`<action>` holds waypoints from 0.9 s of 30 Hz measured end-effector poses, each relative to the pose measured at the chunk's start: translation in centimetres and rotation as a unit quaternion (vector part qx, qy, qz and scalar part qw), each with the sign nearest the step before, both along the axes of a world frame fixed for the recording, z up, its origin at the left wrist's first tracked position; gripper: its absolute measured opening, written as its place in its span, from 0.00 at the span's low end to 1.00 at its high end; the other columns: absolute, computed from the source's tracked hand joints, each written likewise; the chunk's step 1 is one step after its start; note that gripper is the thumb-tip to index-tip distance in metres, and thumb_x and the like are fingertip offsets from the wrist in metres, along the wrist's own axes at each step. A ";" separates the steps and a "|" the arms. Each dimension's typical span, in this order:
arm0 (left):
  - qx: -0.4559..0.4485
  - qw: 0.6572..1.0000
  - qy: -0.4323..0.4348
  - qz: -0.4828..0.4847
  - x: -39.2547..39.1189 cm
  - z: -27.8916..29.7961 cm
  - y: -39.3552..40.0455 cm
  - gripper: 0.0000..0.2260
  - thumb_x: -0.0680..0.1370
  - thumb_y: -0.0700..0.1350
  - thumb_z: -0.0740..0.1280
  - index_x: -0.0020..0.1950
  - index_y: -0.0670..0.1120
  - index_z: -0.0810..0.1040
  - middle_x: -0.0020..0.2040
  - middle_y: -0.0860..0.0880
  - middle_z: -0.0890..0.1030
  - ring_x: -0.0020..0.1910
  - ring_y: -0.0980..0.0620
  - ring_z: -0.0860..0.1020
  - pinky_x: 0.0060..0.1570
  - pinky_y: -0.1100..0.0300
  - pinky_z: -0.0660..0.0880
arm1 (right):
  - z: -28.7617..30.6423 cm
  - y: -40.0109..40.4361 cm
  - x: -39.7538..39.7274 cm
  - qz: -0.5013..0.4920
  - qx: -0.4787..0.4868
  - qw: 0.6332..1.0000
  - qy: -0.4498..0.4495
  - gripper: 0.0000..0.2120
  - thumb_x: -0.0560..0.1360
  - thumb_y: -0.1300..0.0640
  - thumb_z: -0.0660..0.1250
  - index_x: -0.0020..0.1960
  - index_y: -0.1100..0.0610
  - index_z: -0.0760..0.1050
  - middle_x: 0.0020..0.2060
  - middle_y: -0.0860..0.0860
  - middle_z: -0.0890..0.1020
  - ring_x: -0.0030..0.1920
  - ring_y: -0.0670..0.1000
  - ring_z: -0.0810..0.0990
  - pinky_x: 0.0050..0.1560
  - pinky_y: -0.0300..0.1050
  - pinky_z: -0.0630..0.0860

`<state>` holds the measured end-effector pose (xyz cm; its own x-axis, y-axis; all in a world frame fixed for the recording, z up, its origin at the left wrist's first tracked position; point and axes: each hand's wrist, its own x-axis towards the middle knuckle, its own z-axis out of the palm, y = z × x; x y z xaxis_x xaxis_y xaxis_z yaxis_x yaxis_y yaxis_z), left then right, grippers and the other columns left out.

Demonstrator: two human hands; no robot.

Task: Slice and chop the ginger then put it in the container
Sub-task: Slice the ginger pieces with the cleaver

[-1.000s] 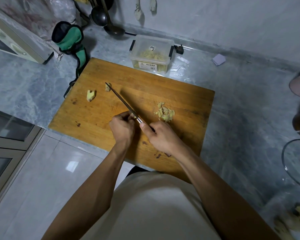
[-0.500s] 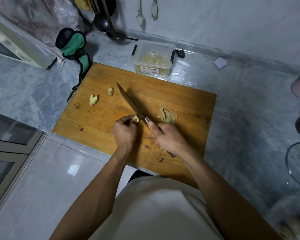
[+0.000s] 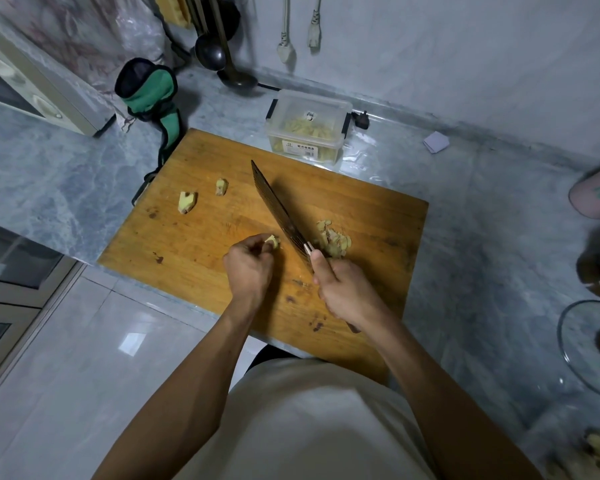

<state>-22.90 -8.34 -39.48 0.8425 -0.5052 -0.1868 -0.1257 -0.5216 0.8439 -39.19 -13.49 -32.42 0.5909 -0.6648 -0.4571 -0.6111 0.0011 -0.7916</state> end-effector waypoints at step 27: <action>0.000 1.000 -0.007 -0.020 -0.1 0.8 0.1 0.10 0.77 0.39 0.67 0.55 0.43 0.85 0.49 0.49 0.86 0.47 0.56 0.83 0.56 0.58 0.79 | 0.6 0.5 0.5 0.071 -0.078 0.994 0.030 0.28 0.85 0.41 0.49 0.44 0.59 0.77 0.37 0.54 0.81 0.38 0.51 0.80 0.43 0.51 0.78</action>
